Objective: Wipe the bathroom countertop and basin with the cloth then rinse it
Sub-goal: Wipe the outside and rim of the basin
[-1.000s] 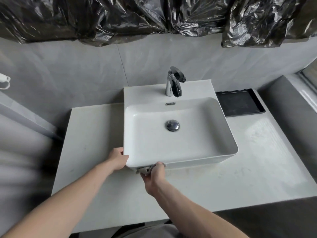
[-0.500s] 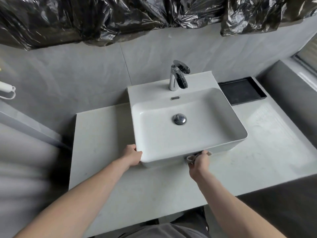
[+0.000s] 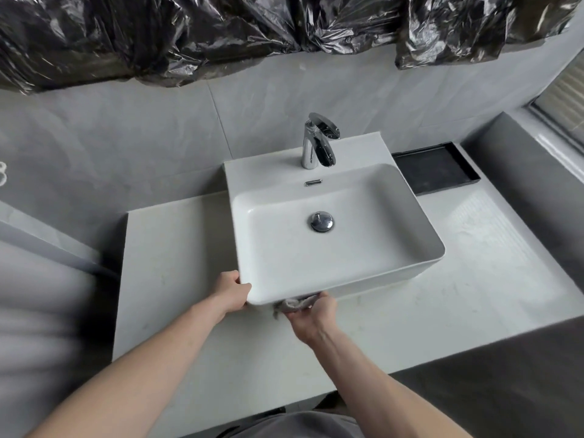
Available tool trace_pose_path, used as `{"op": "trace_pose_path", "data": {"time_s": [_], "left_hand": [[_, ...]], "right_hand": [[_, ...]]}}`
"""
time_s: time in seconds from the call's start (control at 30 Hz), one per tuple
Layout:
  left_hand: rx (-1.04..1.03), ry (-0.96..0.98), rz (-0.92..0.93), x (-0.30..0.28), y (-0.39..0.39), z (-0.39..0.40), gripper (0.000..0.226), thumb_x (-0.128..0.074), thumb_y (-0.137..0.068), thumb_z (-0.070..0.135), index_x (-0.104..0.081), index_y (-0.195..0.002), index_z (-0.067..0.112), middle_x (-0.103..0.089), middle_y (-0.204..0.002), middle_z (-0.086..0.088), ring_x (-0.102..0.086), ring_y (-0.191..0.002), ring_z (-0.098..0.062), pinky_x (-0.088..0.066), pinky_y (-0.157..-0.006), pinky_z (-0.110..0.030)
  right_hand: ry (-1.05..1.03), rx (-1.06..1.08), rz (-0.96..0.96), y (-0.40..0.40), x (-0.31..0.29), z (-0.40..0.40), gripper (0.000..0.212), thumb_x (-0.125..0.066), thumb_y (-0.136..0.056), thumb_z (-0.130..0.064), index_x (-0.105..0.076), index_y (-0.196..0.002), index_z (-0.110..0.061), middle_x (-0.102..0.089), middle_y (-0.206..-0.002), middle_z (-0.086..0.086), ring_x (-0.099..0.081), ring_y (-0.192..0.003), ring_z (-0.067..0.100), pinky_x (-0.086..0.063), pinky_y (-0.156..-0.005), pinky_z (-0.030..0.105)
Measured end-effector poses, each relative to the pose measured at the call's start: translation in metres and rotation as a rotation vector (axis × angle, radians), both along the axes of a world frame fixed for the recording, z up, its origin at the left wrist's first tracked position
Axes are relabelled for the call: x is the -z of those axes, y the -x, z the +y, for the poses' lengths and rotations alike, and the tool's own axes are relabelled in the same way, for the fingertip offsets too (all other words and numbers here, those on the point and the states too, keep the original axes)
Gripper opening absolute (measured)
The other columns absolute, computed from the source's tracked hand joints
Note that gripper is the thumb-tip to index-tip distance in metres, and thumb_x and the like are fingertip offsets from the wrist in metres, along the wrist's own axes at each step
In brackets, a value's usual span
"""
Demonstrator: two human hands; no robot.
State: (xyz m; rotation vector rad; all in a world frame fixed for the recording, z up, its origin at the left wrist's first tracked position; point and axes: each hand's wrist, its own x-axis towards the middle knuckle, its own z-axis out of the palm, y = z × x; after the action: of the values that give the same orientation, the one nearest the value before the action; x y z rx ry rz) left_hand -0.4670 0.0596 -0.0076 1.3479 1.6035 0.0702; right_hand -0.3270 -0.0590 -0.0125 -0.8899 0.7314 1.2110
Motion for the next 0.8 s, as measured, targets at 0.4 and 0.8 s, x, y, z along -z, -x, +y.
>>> {"op": "trace_pose_path", "data": {"time_s": [0.4,0.8], "left_hand": [[-0.104,0.021,0.045,0.006,-0.008,-0.002,0.019,-0.055,-0.086,0.003,-0.070,-0.095,0.010,-0.074,-0.101,-0.021,-0.073,-0.093,-0.036,-0.062,-0.074,-0.053],[-0.109,-0.211,0.399,-0.003,-0.041,-0.030,0.034,-0.048,-0.092,0.004,-0.063,-0.121,0.012,-0.068,-0.120,-0.015,-0.056,-0.092,-0.034,-0.039,-0.075,-0.030]], "right_hand": [[0.230,-0.038,-0.353,-0.208,-0.002,-0.049,0.019,-0.024,-0.053,0.003,-0.038,-0.060,-0.008,-0.034,-0.058,0.013,-0.031,-0.053,0.022,-0.038,-0.054,0.029],[0.030,-0.161,-0.189,-0.183,0.012,-0.051,0.032,-0.016,-0.069,0.009,-0.019,-0.046,-0.013,-0.029,-0.065,0.010,-0.026,-0.057,0.017,-0.030,-0.070,0.047]]}}
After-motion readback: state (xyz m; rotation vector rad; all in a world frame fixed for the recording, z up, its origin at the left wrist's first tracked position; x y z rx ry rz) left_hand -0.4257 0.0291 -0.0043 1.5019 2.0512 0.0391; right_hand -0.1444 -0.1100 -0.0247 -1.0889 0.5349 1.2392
